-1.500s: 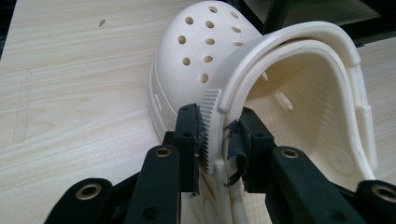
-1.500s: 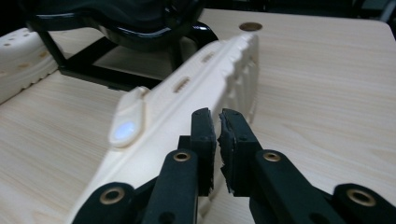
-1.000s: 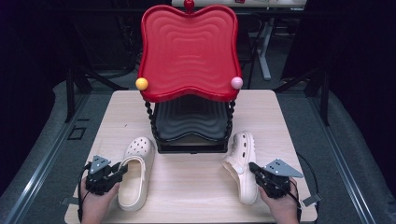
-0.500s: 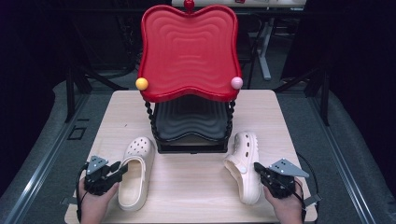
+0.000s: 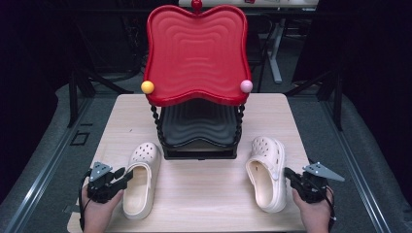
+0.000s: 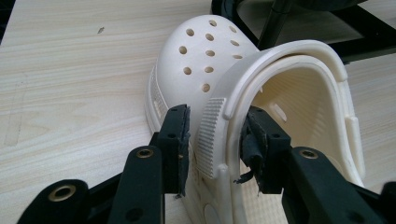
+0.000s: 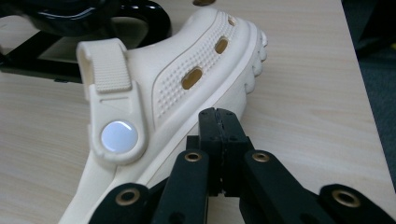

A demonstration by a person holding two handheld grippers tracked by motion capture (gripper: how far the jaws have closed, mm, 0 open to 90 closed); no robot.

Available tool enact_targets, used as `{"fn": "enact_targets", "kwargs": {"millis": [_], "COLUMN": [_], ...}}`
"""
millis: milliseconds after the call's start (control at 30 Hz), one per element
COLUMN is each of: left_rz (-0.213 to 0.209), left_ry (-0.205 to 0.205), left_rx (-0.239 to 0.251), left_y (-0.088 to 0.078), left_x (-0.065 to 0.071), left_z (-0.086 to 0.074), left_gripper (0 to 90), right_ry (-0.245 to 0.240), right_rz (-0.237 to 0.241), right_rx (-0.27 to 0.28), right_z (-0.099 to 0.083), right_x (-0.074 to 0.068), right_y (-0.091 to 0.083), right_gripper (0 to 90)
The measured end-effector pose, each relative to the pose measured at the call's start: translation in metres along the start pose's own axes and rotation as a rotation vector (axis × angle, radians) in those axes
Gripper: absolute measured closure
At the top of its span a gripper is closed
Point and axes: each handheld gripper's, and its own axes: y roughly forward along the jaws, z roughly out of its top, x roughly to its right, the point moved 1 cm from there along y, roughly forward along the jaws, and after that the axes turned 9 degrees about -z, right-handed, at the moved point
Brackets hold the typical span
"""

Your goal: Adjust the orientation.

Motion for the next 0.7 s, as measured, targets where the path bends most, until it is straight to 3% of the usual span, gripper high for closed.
{"fn": "enact_targets", "kwargs": {"millis": [100,133,333,433,567,700], "left_rz": [0.0,0.001,-0.003,-0.003,-0.006,-0.006], "left_ry": [0.0,0.0,0.0,0.001,-0.001,0.001], "left_rx": [0.0,0.005,0.004,0.001,0.005,0.001], "left_y": [0.0,0.0,0.0,0.0,0.0,0.0], "left_x": [0.0,0.0,0.0,0.0,0.0,0.0], "left_z": [0.0,0.0,0.0,0.0,0.0,0.0], "left_gripper": [61.9,61.9,62.0,62.0,62.0,61.8], "right_ry": [0.049,0.064,0.101,0.126,0.127,0.104], "right_rz": [0.006,-0.007,-0.027,0.013,-0.002,-0.064], "right_rx": [-0.029,-0.065,-0.138,-0.173,-0.176,-0.145], "right_z": [-0.002,-0.005,-0.014,-0.017,-0.018,-0.017], "right_x": [0.011,0.019,0.03,0.033,0.033,0.032], "right_y": [0.005,0.01,0.022,0.027,0.029,0.026], "right_gripper": [90.0,90.0,90.0,90.0,90.0,86.6]}}
